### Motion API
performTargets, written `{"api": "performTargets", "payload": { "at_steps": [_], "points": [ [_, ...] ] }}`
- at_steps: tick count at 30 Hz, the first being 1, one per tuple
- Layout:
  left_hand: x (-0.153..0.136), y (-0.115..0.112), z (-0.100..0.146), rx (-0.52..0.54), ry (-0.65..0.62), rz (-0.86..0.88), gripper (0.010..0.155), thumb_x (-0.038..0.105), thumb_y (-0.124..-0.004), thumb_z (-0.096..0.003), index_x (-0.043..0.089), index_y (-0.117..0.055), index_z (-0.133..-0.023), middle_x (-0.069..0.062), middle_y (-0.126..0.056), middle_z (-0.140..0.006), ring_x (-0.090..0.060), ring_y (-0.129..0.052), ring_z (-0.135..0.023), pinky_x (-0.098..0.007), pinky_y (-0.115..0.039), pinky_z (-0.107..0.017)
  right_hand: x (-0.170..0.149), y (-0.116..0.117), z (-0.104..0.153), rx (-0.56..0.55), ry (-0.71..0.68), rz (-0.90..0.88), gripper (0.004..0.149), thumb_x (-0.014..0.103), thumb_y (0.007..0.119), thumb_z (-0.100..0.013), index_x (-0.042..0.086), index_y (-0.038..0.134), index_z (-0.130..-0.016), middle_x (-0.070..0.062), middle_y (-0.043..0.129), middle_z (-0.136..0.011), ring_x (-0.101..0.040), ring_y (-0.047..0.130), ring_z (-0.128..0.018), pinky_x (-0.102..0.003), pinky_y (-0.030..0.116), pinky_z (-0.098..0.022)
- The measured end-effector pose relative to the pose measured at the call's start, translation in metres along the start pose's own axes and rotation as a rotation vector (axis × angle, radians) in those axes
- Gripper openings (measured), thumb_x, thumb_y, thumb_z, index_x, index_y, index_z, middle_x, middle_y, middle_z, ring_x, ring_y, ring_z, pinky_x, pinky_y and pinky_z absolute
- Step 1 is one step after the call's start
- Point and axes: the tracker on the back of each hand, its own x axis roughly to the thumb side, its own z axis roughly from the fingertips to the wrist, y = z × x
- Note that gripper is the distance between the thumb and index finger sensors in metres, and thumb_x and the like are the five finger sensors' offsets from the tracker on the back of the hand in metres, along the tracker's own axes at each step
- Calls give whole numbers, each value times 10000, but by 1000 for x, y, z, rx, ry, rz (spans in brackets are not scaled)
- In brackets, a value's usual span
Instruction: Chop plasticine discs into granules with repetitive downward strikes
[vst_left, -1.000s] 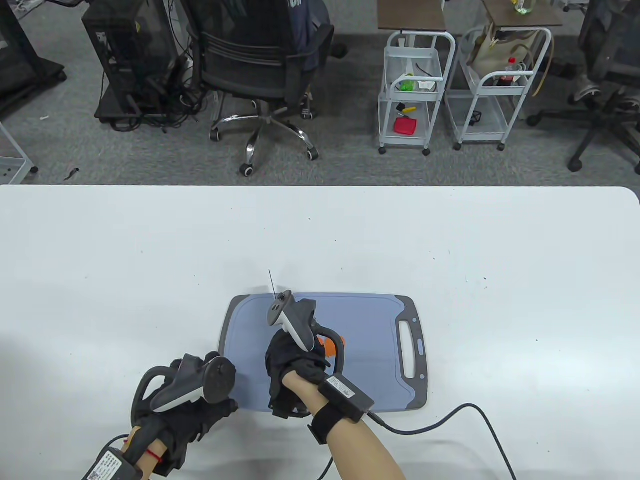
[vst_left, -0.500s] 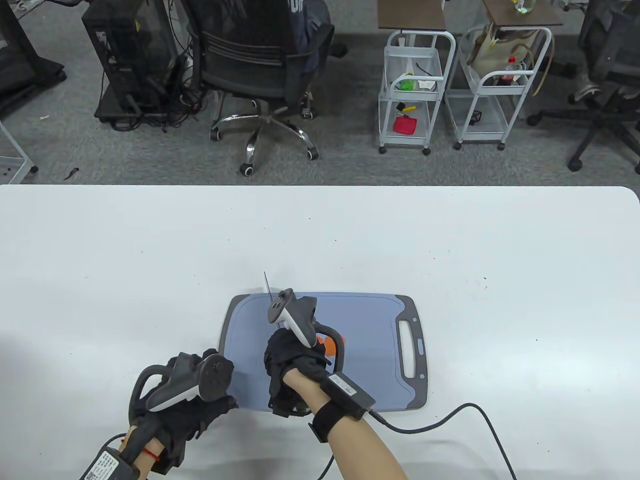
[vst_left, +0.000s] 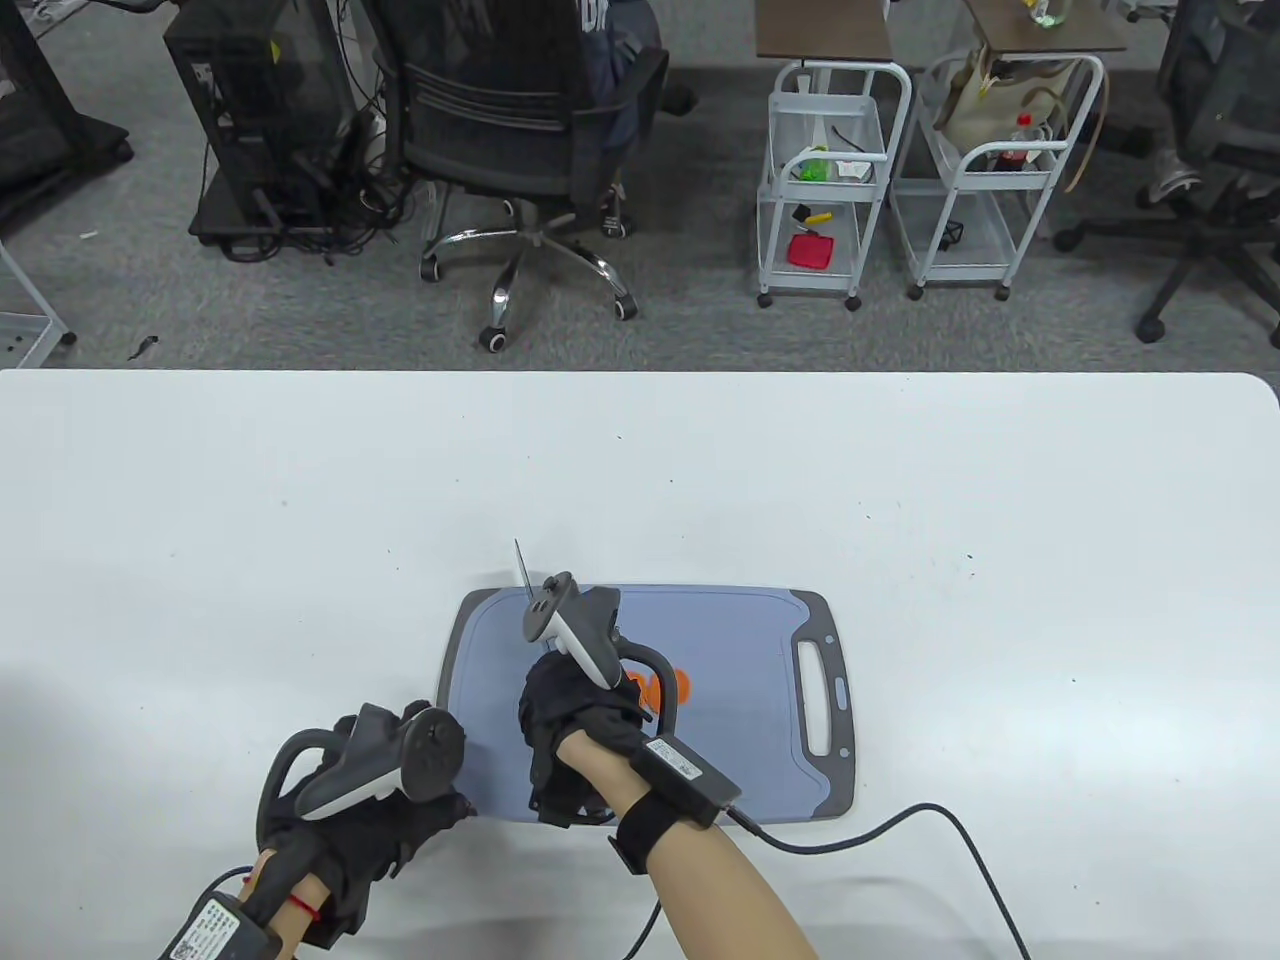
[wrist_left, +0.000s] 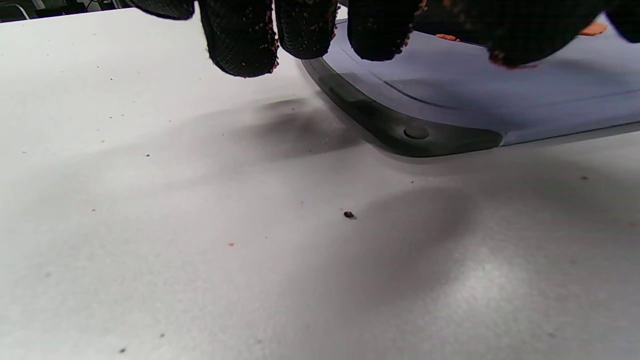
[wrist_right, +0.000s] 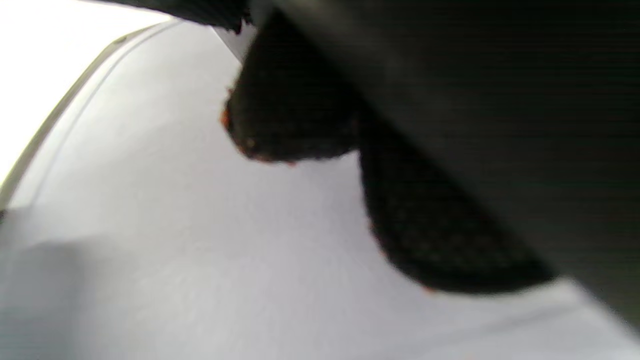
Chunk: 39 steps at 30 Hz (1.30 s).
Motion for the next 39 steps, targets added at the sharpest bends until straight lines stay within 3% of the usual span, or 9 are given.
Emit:
{"api": "performTargets", "payload": {
  "at_steps": [4,6,9,15,18,20,24,28,39],
  "points": [
    [1,-1,0,-6,-7,5,783,635,-617,-363,312,-573,-1075,-125,-527,-1218,-449,-683,-1068,-660,-499,-748,10,-7,-10,-12,14,6,570,525,676,-506,32,753,-781,-10,1009,-417,-304,1151,-153,-472,926,-83],
    [1,0,2,1,-9,2,783,636,-619,-361,314,-577,-1074,-125,-531,-1218,-451,-684,-1068,-661,-500,-748,5,-13,-7,47,16,-59,558,510,668,-522,31,757,-795,-34,1011,-437,-317,1147,-166,-475,922,-95],
    [0,3,2,11,-5,19,783,634,-619,-362,311,-576,-1074,-125,-530,-1218,-452,-682,-1068,-662,-499,-748,-9,-19,10,-41,-27,-82,557,501,664,-526,22,753,-796,-45,1011,-434,-326,1144,-160,-480,919,-90],
    [2,1,2,0,-6,1,783,635,-618,-362,313,-575,-1075,-125,-533,-1218,-454,-681,-1069,-662,-499,-748,-26,-1,7,5,4,-109,563,505,659,-521,16,738,-791,-34,1008,-427,-319,1149,-151,-475,924,-74],
    [3,1,2,2,-4,-4,785,634,-619,-362,311,-575,-1075,-125,-533,-1218,-452,-683,-1068,-662,-499,-748,-15,-3,0,68,45,-60,572,510,674,-515,6,721,-782,-39,1000,-422,-335,1143,-142,-485,915,-61],
    [3,1,2,-3,-1,-15,782,634,-619,-362,313,-576,-1074,-120,-538,-1217,-451,-685,-1068,-661,-500,-749,-7,-4,-6,-5,49,-41,577,518,680,-508,10,723,-777,-30,1000,-415,-332,1144,-140,-485,916,-59],
    [1,0,0,-21,-1,0,784,635,-617,-362,311,-573,-1075,-119,-540,-1216,-446,-686,-1068,-659,-502,-748,-7,-12,-13,21,59,-68,570,516,678,-512,19,741,-784,-31,1006,-424,-326,1146,-151,-480,919,-72],
    [-2,2,1,-6,4,10,784,635,-618,-363,310,-576,-1075,-122,-541,-1216,-450,-686,-1068,-661,-501,-748,-18,-19,2,-7,-17,-135,559,502,669,-528,18,748,-796,-49,1011,-433,-331,1144,-159,-483,918,-83],
    [2,1,1,-5,-4,1,782,634,-618,-363,311,-577,-1074,-117,-543,-1216,-446,-690,-1066,-659,-504,-747,-5,-2,-2,-3,39,-36,576,526,676,-510,20,732,-780,-16,1002,-416,-319,1147,-143,-477,921,-68]
  ]
}}
